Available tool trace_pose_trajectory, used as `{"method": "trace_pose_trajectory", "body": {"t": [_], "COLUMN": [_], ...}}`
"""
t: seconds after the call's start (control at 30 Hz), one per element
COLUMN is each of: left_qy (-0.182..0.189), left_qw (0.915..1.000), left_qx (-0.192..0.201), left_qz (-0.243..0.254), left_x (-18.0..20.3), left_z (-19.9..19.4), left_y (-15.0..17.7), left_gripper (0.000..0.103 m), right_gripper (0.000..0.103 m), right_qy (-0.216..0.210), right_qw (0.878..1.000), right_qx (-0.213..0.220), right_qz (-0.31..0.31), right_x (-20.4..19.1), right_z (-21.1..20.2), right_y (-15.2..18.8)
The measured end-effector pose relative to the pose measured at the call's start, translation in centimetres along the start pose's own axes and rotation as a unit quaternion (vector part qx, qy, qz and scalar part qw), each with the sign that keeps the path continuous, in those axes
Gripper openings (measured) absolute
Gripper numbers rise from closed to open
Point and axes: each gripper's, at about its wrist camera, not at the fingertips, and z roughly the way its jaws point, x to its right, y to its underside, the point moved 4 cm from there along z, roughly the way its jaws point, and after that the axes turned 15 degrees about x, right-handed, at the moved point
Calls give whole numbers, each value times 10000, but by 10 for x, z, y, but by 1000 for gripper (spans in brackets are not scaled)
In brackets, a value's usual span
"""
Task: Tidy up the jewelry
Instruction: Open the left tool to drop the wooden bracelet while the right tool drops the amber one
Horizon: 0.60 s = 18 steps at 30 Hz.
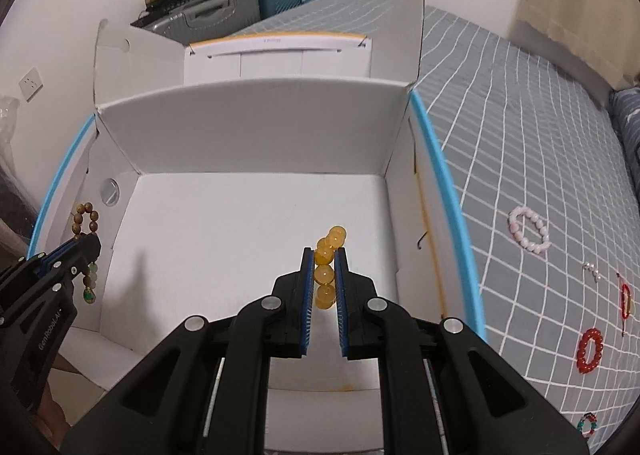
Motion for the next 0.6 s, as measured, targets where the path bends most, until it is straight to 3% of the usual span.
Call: {"method": "trace_pose_trajectory", "body": {"t": [0.53,0.6], "left_qy": [-26,-40], "left_qw": [9995,9996], "left_qx": [-299,-275], "left_qz": [42,80], "left_x": [8,8], "left_z": [16,15], "left_y": [7,8], "left_gripper": [11,14], "right_gripper": [10,18], "right_qy": [-13,-50], "right_qw": [9996,9997], "right_qx": [-275,-254], "right_qz": [35,41], "right_x": [-5,-6], "right_z": [19,17], "right_y": [10,8]}}
